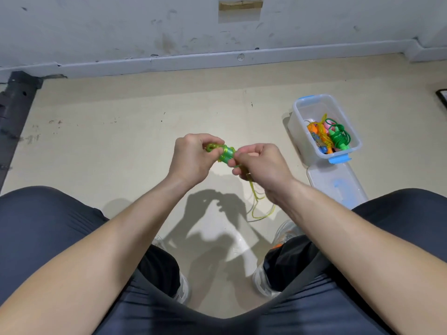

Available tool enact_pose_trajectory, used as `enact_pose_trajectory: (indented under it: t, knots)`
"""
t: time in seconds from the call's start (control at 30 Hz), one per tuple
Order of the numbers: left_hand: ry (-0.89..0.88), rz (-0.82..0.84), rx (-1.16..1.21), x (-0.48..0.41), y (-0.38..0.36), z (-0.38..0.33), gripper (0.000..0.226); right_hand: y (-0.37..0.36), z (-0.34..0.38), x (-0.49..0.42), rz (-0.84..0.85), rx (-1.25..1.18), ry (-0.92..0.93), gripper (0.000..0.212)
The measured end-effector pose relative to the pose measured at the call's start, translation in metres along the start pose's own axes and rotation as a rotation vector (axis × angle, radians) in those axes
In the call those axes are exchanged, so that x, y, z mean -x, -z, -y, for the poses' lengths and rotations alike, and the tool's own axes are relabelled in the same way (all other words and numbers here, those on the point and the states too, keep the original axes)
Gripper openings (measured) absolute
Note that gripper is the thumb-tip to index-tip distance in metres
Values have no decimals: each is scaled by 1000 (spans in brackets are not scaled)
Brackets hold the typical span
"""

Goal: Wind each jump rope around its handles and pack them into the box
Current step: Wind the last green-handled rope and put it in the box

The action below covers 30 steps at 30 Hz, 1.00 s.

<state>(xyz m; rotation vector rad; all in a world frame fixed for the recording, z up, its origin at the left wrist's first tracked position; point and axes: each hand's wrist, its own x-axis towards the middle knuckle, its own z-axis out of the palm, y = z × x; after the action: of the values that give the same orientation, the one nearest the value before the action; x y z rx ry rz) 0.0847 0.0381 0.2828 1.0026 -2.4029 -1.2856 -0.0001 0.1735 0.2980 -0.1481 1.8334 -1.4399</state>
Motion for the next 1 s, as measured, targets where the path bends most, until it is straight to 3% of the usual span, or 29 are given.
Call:
enact_pose_trajectory:
  t: [0.17,0.33,0.37,0.5,0.63,0.7,0.87,1.0]
  knots:
    - [35,-138,134,5,-10,-4,13,-8,-11,8,-35,356,198,18]
    - [255,-183,587,0,-5,-9,11,-8,-22,5,-130,793,535,26]
    - [297,-179,664,0,-3,-11,9,-9,-24,5,-112,755,509,28]
    - [399,-90,850,1,3,-17,12,-7,-23,0,76,221,193,27]
    - [420,44,940,2,12,-21,14,14,-12,-13,217,64,170,17]
    - [392,154,911,0,19,-22,13,25,-7,-18,278,210,185,24]
    - [261,472,640,-5,39,-20,15,46,6,-26,294,891,298,36]
    - [123,506,216,-8,44,-13,15,56,12,-29,338,757,270,41]
